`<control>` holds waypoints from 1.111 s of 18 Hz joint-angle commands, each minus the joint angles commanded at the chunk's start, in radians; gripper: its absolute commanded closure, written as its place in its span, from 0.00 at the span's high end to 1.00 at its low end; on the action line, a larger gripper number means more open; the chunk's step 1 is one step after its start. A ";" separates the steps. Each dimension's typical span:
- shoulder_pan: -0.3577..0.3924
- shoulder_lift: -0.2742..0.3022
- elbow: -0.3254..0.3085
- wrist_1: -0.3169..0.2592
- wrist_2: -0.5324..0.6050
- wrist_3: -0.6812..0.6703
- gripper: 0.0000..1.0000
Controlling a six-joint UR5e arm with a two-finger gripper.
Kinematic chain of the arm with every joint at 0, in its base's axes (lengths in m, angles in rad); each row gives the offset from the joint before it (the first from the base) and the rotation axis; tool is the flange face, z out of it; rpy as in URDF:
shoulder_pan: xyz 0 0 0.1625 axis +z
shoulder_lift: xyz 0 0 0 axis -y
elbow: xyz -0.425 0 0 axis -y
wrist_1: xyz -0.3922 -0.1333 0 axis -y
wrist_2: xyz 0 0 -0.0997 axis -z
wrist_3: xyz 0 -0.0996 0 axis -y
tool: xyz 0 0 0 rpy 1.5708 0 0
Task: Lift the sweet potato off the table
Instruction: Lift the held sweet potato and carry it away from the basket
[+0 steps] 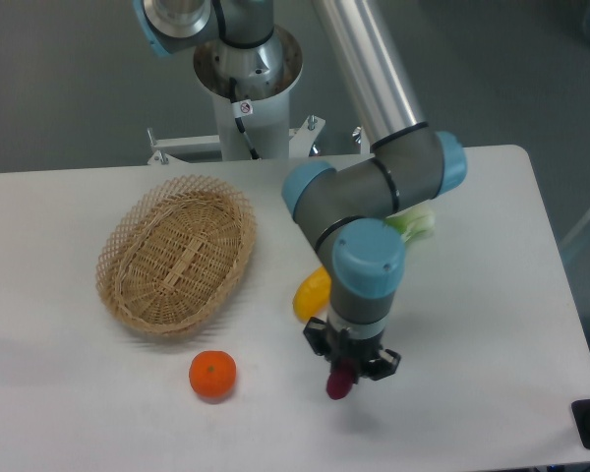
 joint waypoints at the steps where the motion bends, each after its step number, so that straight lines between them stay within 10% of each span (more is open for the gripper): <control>1: 0.018 0.003 0.011 -0.009 0.000 0.018 0.21; 5: 0.068 -0.004 0.078 -0.090 0.000 0.097 0.22; 20: 0.224 -0.067 0.183 -0.103 0.002 0.310 0.22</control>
